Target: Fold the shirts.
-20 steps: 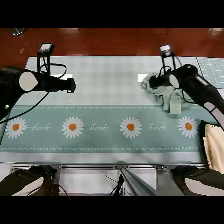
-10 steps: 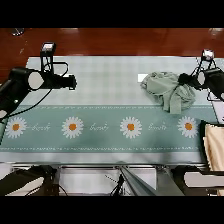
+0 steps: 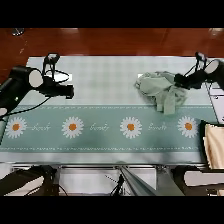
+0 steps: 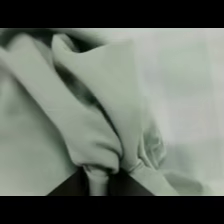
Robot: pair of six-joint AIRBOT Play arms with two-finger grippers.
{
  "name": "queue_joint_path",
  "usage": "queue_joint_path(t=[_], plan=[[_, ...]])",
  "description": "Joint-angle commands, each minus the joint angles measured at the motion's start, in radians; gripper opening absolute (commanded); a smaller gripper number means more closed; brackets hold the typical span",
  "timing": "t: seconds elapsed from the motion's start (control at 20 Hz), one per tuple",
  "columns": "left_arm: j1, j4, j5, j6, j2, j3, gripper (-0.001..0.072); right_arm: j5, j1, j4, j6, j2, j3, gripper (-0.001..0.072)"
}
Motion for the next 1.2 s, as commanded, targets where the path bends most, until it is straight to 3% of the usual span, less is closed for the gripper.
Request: queue_joint_path(t=[0.0,0.2,0.45,0.7,1.0,1.15], plan=[[0.01,-0.005,-0.188,0.03,0.074,0.011,0.0702,0.065,-0.002,0.131,-0.091,0.122,0.184,0.0027],[-0.018,-0.135,-0.192,0.038,0.328,-0.038,0.0702,0.068,-0.002,0.207,-0.151,0.298,0.382,0.0027],[-0.073,-0.196,-0.191,0.037,0.571,-0.188,0.0702,0.064,-0.002,0.318,-0.26,0.492,0.462,0.0026],[-0.092,-0.216,-0.137,-0.008,0.587,-0.274,0.0702,0.071,-0.002,0.465,-0.388,0.639,0.464,0.0026],[-0.092,-0.222,0.036,-0.035,0.587,-0.288,0.0702,0.314,-0.002,0.626,-0.416,0.649,0.452,0.0026],[-0.092,-0.222,0.058,-0.034,0.586,-0.288,0.0702,0.314,0.109,0.661,-0.417,0.643,0.307,0.0026]])
